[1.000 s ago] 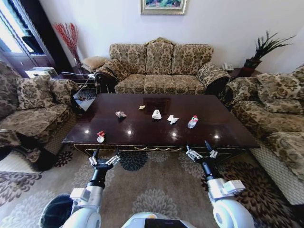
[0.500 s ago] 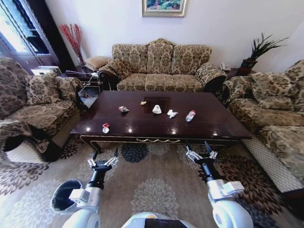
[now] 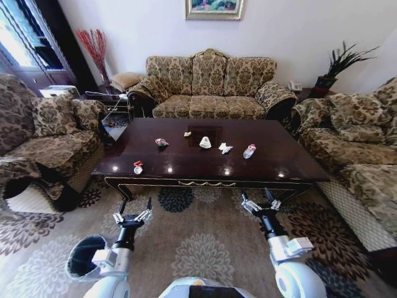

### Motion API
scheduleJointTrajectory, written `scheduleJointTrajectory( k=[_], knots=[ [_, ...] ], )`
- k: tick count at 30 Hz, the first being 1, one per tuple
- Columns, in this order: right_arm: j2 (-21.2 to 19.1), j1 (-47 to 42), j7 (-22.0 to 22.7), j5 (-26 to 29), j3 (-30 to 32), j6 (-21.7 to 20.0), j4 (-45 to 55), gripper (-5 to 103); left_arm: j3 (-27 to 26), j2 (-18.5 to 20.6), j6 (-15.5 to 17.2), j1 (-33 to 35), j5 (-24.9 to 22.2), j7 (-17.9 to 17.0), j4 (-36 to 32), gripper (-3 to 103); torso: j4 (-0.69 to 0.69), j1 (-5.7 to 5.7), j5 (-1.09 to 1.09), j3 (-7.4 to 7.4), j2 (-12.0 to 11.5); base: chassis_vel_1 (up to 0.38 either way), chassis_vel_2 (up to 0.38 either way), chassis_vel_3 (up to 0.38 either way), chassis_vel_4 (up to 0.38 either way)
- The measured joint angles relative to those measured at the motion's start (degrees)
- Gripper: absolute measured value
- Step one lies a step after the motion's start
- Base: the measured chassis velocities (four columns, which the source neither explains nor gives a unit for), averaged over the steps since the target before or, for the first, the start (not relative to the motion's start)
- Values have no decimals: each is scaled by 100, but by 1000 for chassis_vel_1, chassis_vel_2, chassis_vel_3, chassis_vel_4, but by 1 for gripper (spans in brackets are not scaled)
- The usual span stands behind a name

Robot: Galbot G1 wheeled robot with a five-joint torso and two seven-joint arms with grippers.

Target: Move to the front of the table and place the trash on the table into the trash bin.

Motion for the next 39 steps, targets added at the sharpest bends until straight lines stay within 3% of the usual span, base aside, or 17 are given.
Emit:
scheduleJointTrajectory(
  k=[19, 23, 26, 27, 29, 32, 35, 39],
  knots=[
    [57, 267, -117, 370, -36, 491, -633, 100, -271, 1, 35, 266, -72, -111, 635, 99, 0, 1, 0, 0, 1, 149, 139, -142, -154],
    [170, 261, -133, 369, -94, 536, -630, 100, -405, 83, 168, 382, -623, -231, 942, 99, 1, 2, -11, 0, 1, 154, 159, -141, -112],
    [592, 269, -299, -44, -267, 588, -680, 100, -592, 655, 271, 635, -1026, -321, 1459, 99, 1, 2, -2, 0, 1, 42, 37, -37, -32],
    [592, 269, -299, -44, -267, 588, -680, 100, -592, 655, 271, 635, -1026, -321, 1459, 99, 1, 2, -2, 0, 1, 0, 0, 0, 0],
    [719, 234, -369, -211, -436, 752, -841, 100, -727, 1131, 336, 664, -1224, -298, 1811, 101, 1, 2, 0, 0, 1, -15, -25, 18, 11],
    [748, 186, -517, -257, -510, 753, -870, 100, -811, 1559, 357, 586, -1392, -190, 2236, 97, -2, 2, 0, 0, 1, -34, -65, 34, 26],
    [705, 176, -570, -322, -679, 699, -845, 100, -866, 2016, 362, 350, -1565, -59, 2948, 101, 0, 2, -2, 0, 1, 0, 0, 0, 0],
    [669, 268, -572, -322, -773, 675, -922, 100, -841, 2430, 305, -34, -1779, 73, 3727, 98, 1, 2, -5, 0, 1, 0, 0, 0, 0]
  ],
)
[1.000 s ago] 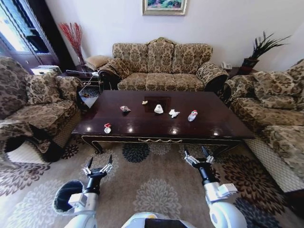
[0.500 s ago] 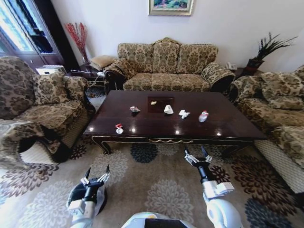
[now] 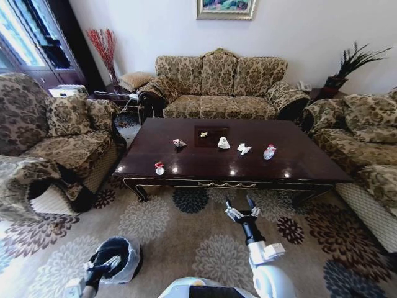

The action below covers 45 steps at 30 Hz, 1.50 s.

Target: Move to the front of the table and place the trash on the table into the trash bin.

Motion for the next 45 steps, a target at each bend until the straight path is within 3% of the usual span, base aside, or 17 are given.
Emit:
scheduleJointTrajectory(
  k=[2, 6, 10, 14, 18, 29, 37, 45],
  knots=[
    [-4, 28, 2, 0, 1, -3, -52, 100, 20, 132, -54, -136, 7, 59, 286, 98, 0, 0, 1, 0, 0, 0, 0, 0, 0],
    [-28, 43, 37, 45, 8, -17, -138, 100, 175, 711, -299, -661, 72, 458, 1531, 98, -3, 0, 3, 0, 0, 0, 0, 0, 0],
    [-15, 44, 48, 61, 29, -20, -194, 100, 244, 911, -408, -923, 179, 729, 2121, 98, 1, 0, 3, 0, 0, 0, 0, 0, 0],
    [63, 35, 99, 59, 56, -21, -283, 100, 343, 1143, -584, -1481, 464, 1487, 3151, 98, -1, 0, 4, 0, 0, 0, 0, 0, 0],
    [66, 36, 257, 48, 93, 69, -435, 100, 386, 1183, -602, -1842, 645, 1883, 3580, 98, -1, -1, 4, 0, 0, 0, 0, 0, 0],
    [55, -110, 385, 64, 216, 208, -519, 100, 448, 1344, -922, -2622, 1195, 2304, 4865, 98, 1, 0, 4, 0, 0, 0, 0, 0, 0],
    [56, -190, 401, 26, 258, 294, -554, 100, 463, 1381, -1089, -3210, 1385, 2881, 5887, 98, 0, 0, 5, 0, 0, 0, 0, 0, 0],
    [51, -255, 406, 12, 343, 372, -646, 100, 555, 1290, -812, -3601, 1408, 3098, 6216, 98, -1, 0, 6, 0, 0, 0, 0, 0, 0]
  ],
)
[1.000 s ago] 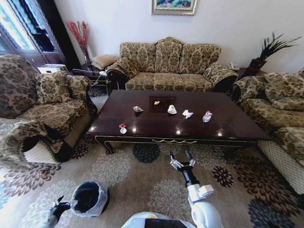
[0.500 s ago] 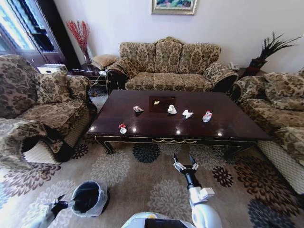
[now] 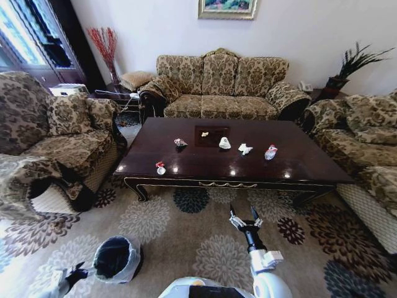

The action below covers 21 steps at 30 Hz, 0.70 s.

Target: Move to the front of the table and place the trash on the table into the trash bin.

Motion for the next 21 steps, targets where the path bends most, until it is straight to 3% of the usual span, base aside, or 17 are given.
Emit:
scheduleJointTrajectory(
  k=[6, 7, 9, 12, 21],
  knots=[
    [23, 2, 73, -24, 25, 29, -41, 100, 119, -124, 96, -278, 90, -234, 138, 97, 0, 0, -2, 0, 0, 0, 0, 0, 0],
    [35, -8, 86, -20, 30, 38, -41, 100, 171, -153, 81, -388, 98, -518, 194, 94, 0, 0, -1, 0, 0, 0, 0, 0, 0],
    [34, -36, 100, -9, 31, 80, -67, 100, 230, -179, 97, -527, 113, -749, 252, 97, 0, 0, -2, 0, 0, 0, 0, 0, 0],
    [20, -78, 102, 4, 32, 122, -104, 100, 272, -180, 109, -629, 168, -783, 311, 98, -1, 0, -1, 0, 0, 0, 0, 0, 0],
    [-17, -117, 100, 76, 21, 156, -137, 100, 257, -199, 199, -866, 449, -849, 554, 89, 0, 0, -3, 0, 0, 0, 0, 0, 0]
  ],
)
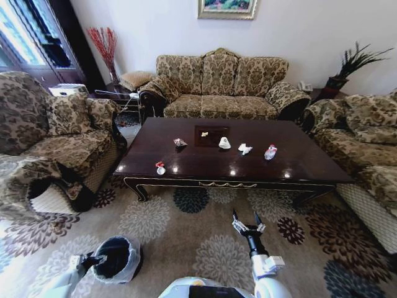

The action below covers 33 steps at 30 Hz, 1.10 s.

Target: Move to the front of the table and place the trash on the table into the trash bin.

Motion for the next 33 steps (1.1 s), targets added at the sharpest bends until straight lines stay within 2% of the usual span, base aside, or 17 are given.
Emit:
scheduleJointTrajectory(
  k=[4, 5, 6, 7, 9, 12, 14, 17, 19, 23, 25, 26, 28, 29, 30, 33],
  knots=[
    [5, -52, -41, 30, 41, 67, 31, 100, -45, -10, 51, -136, 399, 87, 147, 72, 2, 0, 3, 0, 0, 0, 0, 0, 0],
    [5, -52, -41, 30, 41, 67, 31, 100, -45, -10, 51, -136, 399, 87, 147, 72, 2, 0, 3, 0, 0, 0, 0, 0, 0],
    [13, -72, -41, 45, 43, 86, 36, 100, -45, -22, 51, -170, 481, 31, 169, 66, 0, 0, 3, 0, 0, 0, 0, 0, 0],
    [21, -92, -14, 46, 44, 92, 46, 100, -35, -39, 46, -202, 552, -63, 188, 66, -1, 0, 3, 0, 0, 0, 0, 0, 0],
    [51, -106, 164, 30, 23, 93, 57, 100, -20, -106, 43, -276, 761, -230, 218, 55, 1, 0, 2, 0, 0, 0, 0, 0, 0],
    [59, -106, 215, 17, 18, 94, 66, 100, -19, -172, 42, -345, 979, -296, 247, 44, 0, 0, 3, 0, 0, 0, 0, 0, 0],
    [42, -119, 230, 21, 37, 98, 122, 100, -54, -264, 7, -405, 1256, -429, 292, 34, 5, 0, 18, -1, 0, 0, 0, 0, 0],
    [17, -150, 230, 56, 97, 99, 172, 100, -89, -351, -33, -407, 1352, -494, 282, 30, 5, -1, 23, -2, 1, 0, 0, 0, 0],
    [-6, -178, 230, 86, 121, 99, 189, 100, -113, -386, -41, -404, 1371, -530, 273, 27, 2, -1, 25, -2, 1, 0, 0, 0, 0],
    [-51, -237, 230, 145, 144, 99, 223, 100, -153, -393, -44, -369, 1369, -565, 234, 17, -1, -1, 14, -2, 1, 0, 0, 0, 0],
    [-57, -260, 230, 150, 132, 112, 239, 100, -184, -337, -44, -272, 1313, -530, 153, 13, -6, 0, -2, -1, 1, 0, 0, 0, 0],
    [-57, -260, 230, 150, 132, 112, 239, 100, -184, -337, -44, -272, 1313, -530, 153, 13, -6, 0, -2, -1, 1, 0, 0, 0, 0],
    [-61, -269, 229, 157, 121, 119, 254, 100, -216, -262, -44, -87, 1129, -465, 13, 13, -6, 0, -13, 0, 1, 0, 0, 0, 0],
    [-67, -272, 228, 168, 116, 123, 265, 100, -230, -216, -43, 55, 984, -422, -84, 8, -3, 0, -12, 0, 1, 0, 0, 0, 0],
    [-67, -272, 228, 168, 116, 123, 265, 100, -230, -216, -43, 55, 984, -422, -84, 8, -3, 0, -12, 0, 1, 0, 0, 0, 0],
    [-91, -270, 228, 246, 120, 124, 303, 100, -252, -96, 30, 483, 529, -380, -397, 3, 7, 0, -15, 1, 0, 0, 0, 0, 0]
  ],
)
